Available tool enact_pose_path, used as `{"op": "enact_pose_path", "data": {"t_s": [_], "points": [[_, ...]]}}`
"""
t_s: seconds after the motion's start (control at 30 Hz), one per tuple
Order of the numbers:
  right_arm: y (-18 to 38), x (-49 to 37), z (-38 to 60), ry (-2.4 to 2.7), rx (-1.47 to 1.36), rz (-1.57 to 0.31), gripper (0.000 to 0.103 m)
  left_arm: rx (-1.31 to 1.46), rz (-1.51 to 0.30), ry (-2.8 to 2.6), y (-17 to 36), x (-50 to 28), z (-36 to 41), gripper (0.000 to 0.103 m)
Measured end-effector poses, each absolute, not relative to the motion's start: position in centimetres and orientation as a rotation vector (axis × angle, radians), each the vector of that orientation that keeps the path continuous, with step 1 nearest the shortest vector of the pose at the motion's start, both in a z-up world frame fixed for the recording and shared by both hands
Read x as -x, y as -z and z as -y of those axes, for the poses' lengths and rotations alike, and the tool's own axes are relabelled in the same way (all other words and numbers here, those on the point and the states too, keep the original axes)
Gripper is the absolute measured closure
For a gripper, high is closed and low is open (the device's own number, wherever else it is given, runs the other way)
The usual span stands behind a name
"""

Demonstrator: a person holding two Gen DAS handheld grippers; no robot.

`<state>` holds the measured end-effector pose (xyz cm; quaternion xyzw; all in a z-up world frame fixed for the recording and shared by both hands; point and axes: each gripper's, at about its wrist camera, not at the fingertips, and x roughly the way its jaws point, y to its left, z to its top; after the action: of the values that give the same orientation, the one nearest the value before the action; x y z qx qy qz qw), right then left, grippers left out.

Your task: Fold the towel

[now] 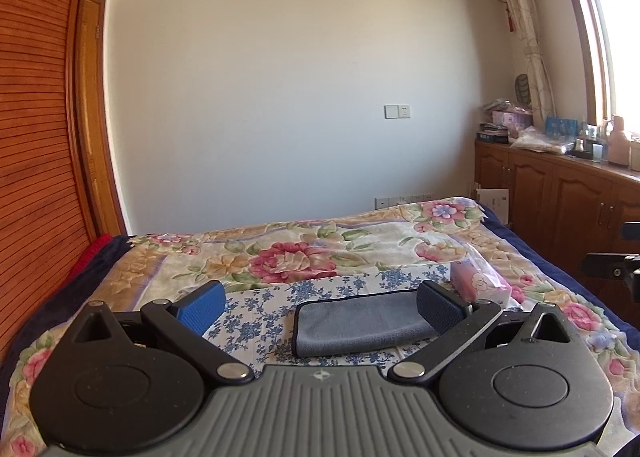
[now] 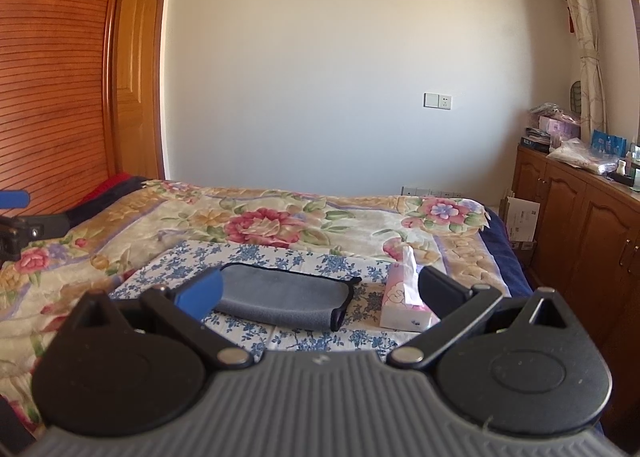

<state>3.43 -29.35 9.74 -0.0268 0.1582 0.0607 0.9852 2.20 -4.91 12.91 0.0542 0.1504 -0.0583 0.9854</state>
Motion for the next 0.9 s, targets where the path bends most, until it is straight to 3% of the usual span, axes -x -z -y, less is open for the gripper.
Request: {"op": "enact_pose_path", "data": {"t_s": [0.9], "points": [[-5.4, -0.2, 29.0, -0.063, 0.019, -0.275, 0.000, -0.089, -0.311, 0.084, -6.3, -0.1, 3.1, 0.000]]}}
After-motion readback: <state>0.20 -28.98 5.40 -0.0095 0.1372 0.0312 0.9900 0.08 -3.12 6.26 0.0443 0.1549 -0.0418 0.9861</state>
